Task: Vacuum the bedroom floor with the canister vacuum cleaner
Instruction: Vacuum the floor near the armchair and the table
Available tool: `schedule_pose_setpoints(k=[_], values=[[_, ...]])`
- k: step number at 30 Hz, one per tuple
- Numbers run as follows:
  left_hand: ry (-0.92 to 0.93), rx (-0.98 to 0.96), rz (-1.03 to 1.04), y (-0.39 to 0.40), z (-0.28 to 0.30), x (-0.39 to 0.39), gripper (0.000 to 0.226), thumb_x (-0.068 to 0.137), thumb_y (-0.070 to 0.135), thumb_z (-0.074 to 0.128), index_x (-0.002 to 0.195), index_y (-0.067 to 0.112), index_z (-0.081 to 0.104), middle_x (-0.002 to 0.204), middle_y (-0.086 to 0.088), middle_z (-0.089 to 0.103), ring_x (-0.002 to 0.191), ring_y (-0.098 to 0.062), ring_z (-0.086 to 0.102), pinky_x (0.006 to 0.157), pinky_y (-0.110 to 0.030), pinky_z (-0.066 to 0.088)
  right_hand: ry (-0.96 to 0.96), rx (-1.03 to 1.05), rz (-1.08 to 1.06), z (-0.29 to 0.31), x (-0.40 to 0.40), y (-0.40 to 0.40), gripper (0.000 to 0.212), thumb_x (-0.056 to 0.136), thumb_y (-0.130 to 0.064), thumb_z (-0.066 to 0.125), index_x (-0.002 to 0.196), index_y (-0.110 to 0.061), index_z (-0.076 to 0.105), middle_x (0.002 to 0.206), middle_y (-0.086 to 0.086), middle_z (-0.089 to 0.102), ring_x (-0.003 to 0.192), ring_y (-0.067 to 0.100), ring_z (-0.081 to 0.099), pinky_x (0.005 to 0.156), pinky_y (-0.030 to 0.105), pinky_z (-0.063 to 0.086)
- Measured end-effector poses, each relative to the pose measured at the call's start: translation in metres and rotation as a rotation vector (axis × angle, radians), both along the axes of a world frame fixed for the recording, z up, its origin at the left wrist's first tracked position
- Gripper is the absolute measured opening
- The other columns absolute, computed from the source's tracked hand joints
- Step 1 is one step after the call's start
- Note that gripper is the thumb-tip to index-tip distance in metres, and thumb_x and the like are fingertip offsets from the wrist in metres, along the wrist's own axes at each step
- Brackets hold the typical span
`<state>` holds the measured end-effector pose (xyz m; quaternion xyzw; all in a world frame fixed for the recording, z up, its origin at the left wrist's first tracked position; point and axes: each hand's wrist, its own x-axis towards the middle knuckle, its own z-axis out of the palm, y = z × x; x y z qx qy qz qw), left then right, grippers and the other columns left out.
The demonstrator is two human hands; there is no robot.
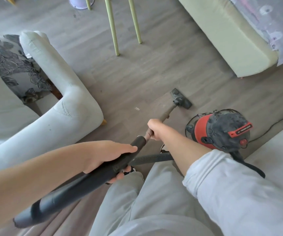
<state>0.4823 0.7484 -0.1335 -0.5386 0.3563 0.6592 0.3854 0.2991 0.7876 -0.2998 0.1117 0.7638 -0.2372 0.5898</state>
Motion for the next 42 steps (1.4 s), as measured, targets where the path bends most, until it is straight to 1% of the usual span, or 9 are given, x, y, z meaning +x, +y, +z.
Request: schedule_pose_setpoints(k=[2,6,10,16,20,28,34,37,42], values=[[0.026,0.081,0.044,0.013,0.002,-0.016,0.04,0.096,0.052,0.061,0.111,0.015,0.06,0.074,-0.007,0.071,0.054,-0.025,0.064,0.051,-0.027,0.052,0.032,0.001,-0.011,-0.005,-0.02,0.011,0.02,0.094,-0.013,0.039,0.112,-0.007,0.045,0.081,0.014,0.054,0.062,0.027,0.055,0.052,0.028,0.048],[0.118,0.155,0.093,0.044,-0.015,-0.074,0.03,0.099,0.04,0.054,0.102,0.01,0.05,0.066,-0.008,0.07,0.055,-0.024,0.069,0.052,-0.027,0.055,0.091,-0.004,-0.068,-0.025,-0.074,0.029,0.013,0.097,-0.012,0.046,0.11,-0.01,0.044,0.103,0.013,0.055,0.09,0.027,0.056,0.089,0.041,0.052],[0.111,0.149,0.209,0.054,-0.056,-0.136,0.041,0.099,0.044,0.06,0.101,0.003,0.054,0.067,-0.013,0.074,0.054,-0.022,0.072,0.049,-0.031,0.061,0.079,0.012,-0.045,-0.035,-0.11,0.032,0.013,0.097,-0.011,0.048,0.109,-0.01,0.044,0.091,0.012,0.055,0.087,0.027,0.056,0.077,0.039,0.049],[0.03,0.123,0.341,0.06,-0.114,-0.178,0.043,0.1,0.05,0.059,0.095,0.009,0.049,0.066,-0.006,0.056,0.038,-0.012,0.048,0.04,-0.019,0.046,-0.011,0.051,-0.041,-0.062,-0.127,0.04,0.018,0.098,-0.014,0.051,0.116,-0.014,0.048,0.085,0.01,0.059,0.062,0.022,0.058,0.046,0.03,0.047],[0.001,0.175,0.417,0.069,-0.125,-0.159,0.049,0.094,0.056,0.066,0.096,0.009,0.051,0.057,-0.004,0.058,0.04,-0.012,0.048,0.04,-0.02,0.045,0.051,0.059,-0.027,-0.078,-0.119,0.044,0.038,0.095,-0.017,0.054,0.13,-0.014,0.042,0.104,0.012,0.06,0.089,0.027,0.064,0.06,0.036,0.054],[-0.107,0.164,0.426,0.077,-0.081,-0.033,0.034,0.097,0.046,0.059,0.101,0.013,0.054,0.059,-0.003,0.059,0.04,-0.013,0.048,0.039,-0.019,0.042,-0.065,0.061,-0.003,-0.069,-0.01,0.05,0.043,0.096,-0.014,0.046,0.134,-0.021,0.027,0.09,0.008,0.053,0.068,0.018,0.055,0.044,0.026,0.047],[-0.234,0.167,0.383,0.086,-0.05,0.057,0.038,0.094,0.047,0.057,0.096,0.01,0.053,0.061,-0.004,0.058,0.043,-0.015,0.049,0.044,-0.02,0.04,-0.194,0.032,-0.022,-0.054,0.095,0.061,0.06,0.095,-0.015,0.044,0.147,-0.025,0.016,0.107,0.01,0.057,0.085,0.023,0.061,0.064,0.038,0.057],[-0.245,0.216,0.409,0.092,-0.053,0.066,0.039,0.096,0.051,0.058,0.096,0.012,0.054,0.062,-0.002,0.058,0.044,-0.014,0.051,0.043,-0.018,0.04,-0.212,0.029,0.007,-0.05,0.11,0.068,0.063,0.096,-0.017,0.045,0.149,-0.027,0.011,0.096,0.008,0.054,0.078,0.021,0.061,0.055,0.036,0.057],[-0.124,0.249,0.445,0.097,-0.088,0.038,0.039,0.097,0.054,0.058,0.094,0.015,0.058,0.059,0.0,0.058,0.041,-0.013,0.052,0.042,-0.017,0.042,-0.09,0.024,0.01,-0.062,0.077,0.063,0.063,0.099,-0.023,0.047,0.15,-0.03,0.011,0.117,0.012,0.057,0.085,0.027,0.062,0.063,0.038,0.057]])
